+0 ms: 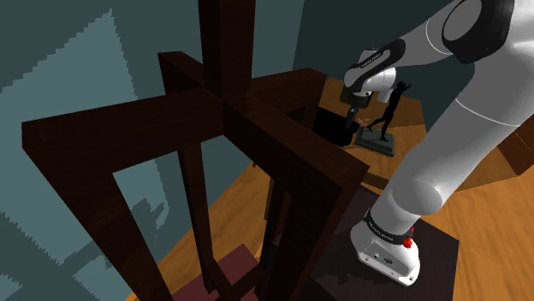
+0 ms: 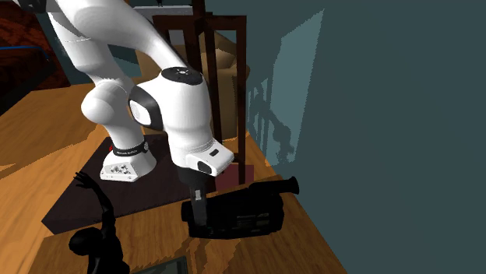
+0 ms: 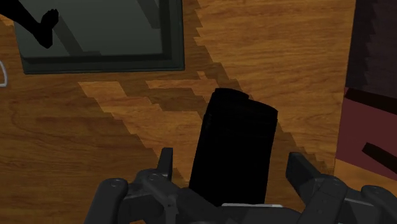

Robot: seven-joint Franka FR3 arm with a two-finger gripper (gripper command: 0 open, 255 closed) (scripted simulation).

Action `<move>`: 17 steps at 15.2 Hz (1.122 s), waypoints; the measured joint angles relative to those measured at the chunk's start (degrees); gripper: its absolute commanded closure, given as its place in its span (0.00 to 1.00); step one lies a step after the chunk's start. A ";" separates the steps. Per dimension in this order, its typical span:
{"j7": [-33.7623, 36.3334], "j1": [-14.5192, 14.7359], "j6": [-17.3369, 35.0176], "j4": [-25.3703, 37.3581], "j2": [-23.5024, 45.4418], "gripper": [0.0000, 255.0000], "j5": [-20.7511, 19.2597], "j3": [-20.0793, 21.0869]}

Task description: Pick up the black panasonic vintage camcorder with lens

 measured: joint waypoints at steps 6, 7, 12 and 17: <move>-1.35 0.18 2.25 -0.72 1.98 1.00 1.86 -0.47; -1.38 0.18 2.26 -0.71 2.00 1.00 1.91 -0.48; -1.36 0.18 2.26 -0.71 2.00 1.00 1.91 -0.48; 0.21 -0.08 -0.48 0.00 -0.61 1.00 -0.54 0.01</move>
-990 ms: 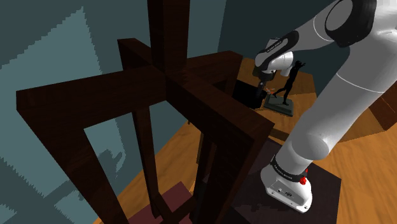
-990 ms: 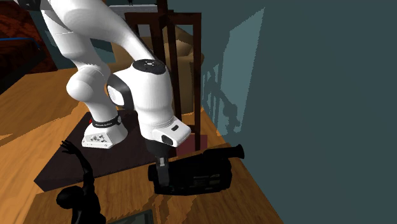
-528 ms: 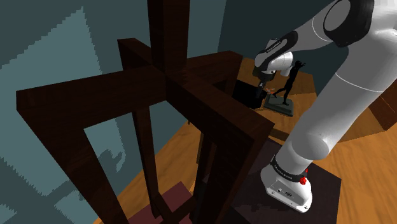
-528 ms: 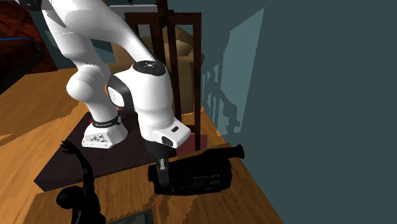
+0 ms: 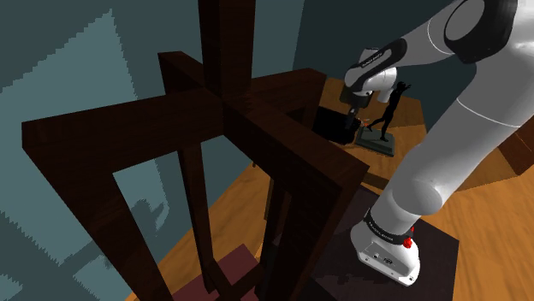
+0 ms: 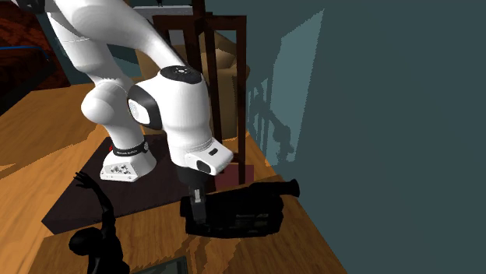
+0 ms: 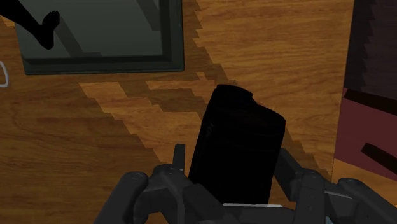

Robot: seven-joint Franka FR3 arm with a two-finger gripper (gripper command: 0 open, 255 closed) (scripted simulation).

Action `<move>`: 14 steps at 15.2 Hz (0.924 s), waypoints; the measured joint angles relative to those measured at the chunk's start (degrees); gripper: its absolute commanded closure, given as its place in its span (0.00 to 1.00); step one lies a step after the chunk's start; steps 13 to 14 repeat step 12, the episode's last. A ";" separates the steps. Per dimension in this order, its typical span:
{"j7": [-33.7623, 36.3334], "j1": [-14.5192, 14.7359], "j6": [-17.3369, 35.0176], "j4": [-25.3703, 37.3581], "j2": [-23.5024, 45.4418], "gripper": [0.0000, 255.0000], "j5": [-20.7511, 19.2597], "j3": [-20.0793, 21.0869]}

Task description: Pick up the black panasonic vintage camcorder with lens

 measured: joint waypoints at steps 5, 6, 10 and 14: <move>1.73 -0.46 -4.34 1.68 -3.33 1.00 -2.50 1.06; 2.09 -0.58 -5.25 1.99 -4.06 1.00 -2.99 1.34; 2.78 -0.85 -8.86 3.94 -6.07 1.00 -4.03 2.26; 3.18 -1.04 -10.12 4.39 -7.04 1.00 -4.58 2.70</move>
